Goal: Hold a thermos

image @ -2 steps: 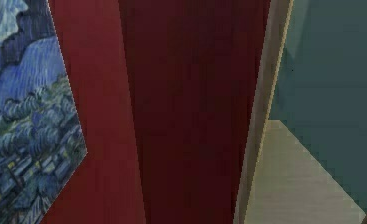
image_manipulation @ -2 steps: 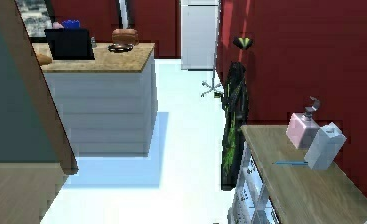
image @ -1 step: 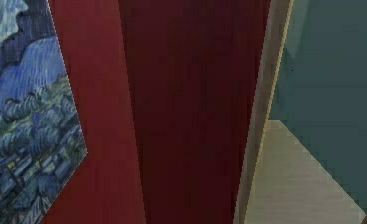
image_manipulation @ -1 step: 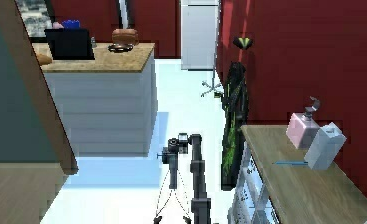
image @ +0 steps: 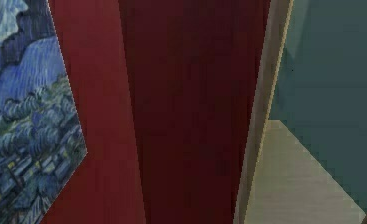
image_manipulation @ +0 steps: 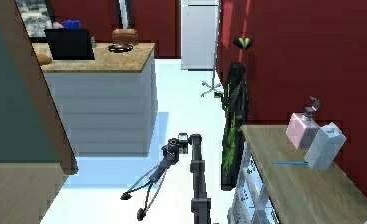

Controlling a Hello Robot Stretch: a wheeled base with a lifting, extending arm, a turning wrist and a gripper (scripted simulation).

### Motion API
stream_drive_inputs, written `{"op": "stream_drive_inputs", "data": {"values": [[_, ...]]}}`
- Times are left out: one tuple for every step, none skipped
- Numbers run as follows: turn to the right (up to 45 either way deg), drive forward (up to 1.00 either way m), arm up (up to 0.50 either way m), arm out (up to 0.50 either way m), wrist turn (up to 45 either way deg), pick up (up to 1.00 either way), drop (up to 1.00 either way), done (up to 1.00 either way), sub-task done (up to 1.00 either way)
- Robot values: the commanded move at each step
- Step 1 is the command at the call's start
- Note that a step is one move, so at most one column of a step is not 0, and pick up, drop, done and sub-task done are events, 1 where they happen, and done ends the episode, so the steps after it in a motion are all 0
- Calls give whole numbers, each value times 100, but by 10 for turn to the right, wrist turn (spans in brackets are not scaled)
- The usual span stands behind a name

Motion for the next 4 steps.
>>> {"op": "stream_drive_inputs", "data": {"values": [[0, 0, 0, 0, 450, 0, 0, 0, 0], [0, 0, 0, 0, 450, 0, 0, 0, 0], [0, 0, 0, 0, 450, 0, 0, 0, 0], [0, 0, 0, 0, 450, 0, 0, 0, 0]]}}
